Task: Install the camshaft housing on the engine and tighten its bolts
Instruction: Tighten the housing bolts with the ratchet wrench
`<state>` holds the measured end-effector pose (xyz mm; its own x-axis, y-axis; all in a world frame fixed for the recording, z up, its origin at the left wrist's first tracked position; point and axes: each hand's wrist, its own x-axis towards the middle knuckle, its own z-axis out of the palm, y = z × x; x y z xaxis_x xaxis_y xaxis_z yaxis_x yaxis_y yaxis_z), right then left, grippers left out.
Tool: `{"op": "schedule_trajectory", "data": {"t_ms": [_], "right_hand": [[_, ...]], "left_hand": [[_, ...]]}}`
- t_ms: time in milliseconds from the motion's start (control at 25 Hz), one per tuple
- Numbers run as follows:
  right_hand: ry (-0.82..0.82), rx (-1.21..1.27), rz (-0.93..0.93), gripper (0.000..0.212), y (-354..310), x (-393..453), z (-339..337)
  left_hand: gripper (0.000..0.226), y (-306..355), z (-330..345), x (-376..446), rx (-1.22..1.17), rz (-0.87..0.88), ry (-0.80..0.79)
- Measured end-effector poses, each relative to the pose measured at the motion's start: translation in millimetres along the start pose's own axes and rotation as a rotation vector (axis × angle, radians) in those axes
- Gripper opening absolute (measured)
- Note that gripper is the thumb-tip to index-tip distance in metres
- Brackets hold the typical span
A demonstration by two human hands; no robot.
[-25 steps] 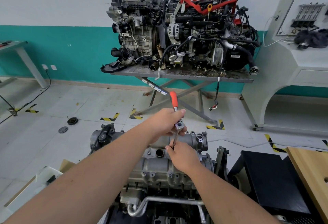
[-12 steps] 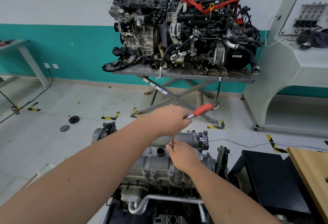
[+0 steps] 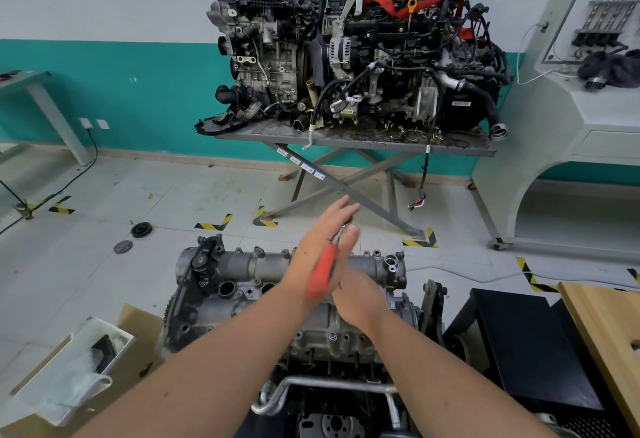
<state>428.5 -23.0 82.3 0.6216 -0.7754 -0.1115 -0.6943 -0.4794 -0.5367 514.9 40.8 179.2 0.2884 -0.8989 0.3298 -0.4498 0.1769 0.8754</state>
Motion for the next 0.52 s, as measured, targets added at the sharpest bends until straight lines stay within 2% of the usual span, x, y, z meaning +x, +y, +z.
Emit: {"op": "schedule_trajectory", "data": {"t_ms": [80,120,240,360,440,520], "right_hand": [[-0.004,-0.002,0.026,0.017,-1,2,-2],[-0.004,-0.005,0.033,0.019,-1,2,-2],[0.002,-0.059,0.026,0.025,1,0,0],[0.008,-0.085,0.003,0.024,2,-1,2],[0.006,-0.088,-0.007,0.024,2,-1,2],[0.011,-0.087,-0.027,0.023,2,-2,1]], "left_hand": [[0.035,10,9,8,-0.369,-0.401,0.088],[0.04,12,11,11,-0.485,-0.515,0.111],[0.048,11,3,16,-0.621,-0.596,0.131],[0.031,17,-16,26,-0.527,-0.677,0.004],[0.022,29,-26,35,-0.339,-0.72,-0.154],[0.02,41,-27,43,-0.066,-0.679,-0.281]]}}
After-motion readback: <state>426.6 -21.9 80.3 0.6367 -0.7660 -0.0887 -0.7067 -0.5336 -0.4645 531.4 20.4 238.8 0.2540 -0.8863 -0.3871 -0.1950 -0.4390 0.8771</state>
